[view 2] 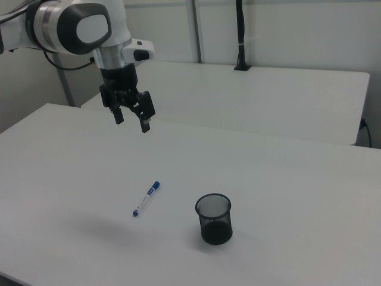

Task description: Insert the marker

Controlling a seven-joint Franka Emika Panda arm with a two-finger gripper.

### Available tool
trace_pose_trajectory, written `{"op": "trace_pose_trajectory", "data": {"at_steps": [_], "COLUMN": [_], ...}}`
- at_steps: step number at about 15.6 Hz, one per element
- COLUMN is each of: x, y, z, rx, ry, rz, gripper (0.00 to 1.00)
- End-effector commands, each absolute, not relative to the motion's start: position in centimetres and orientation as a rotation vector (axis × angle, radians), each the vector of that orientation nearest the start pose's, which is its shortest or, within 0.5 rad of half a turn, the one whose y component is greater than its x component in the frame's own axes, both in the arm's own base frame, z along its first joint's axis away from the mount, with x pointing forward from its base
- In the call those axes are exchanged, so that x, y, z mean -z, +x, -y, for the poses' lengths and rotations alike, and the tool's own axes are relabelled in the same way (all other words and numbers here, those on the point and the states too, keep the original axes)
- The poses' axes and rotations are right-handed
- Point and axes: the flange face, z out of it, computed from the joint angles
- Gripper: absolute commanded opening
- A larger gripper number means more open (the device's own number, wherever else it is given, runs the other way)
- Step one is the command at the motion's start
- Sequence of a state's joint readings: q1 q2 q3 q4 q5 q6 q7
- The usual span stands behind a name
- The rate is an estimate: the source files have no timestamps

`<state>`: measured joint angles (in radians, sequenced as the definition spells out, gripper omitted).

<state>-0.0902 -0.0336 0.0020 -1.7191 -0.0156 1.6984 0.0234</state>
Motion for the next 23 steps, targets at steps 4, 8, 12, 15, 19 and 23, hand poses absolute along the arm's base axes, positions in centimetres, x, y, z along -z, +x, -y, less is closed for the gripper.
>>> {"op": "trace_pose_trajectory", "data": {"at_steps": [4,8,12,15,19,23], "x": [-57.7,-58.4,-58.2,-61.1,-61.2,-60.7], "y": [55.1,55.1,55.4,55.3,55.5,56.3], "z": [4.8,6.6,6.6,7.8,9.8,10.4], "rx": [-0.062,-0.035,-0.028,0.048,0.027,0.064], "ry": [-3.093,-3.091,-3.091,-3.091,-3.076,-3.082], "rz": [-0.203,-0.236,-0.241,-0.274,-0.294,-0.297], "gripper": [1.00,1.00,1.00,1.00,1.00,1.00]}}
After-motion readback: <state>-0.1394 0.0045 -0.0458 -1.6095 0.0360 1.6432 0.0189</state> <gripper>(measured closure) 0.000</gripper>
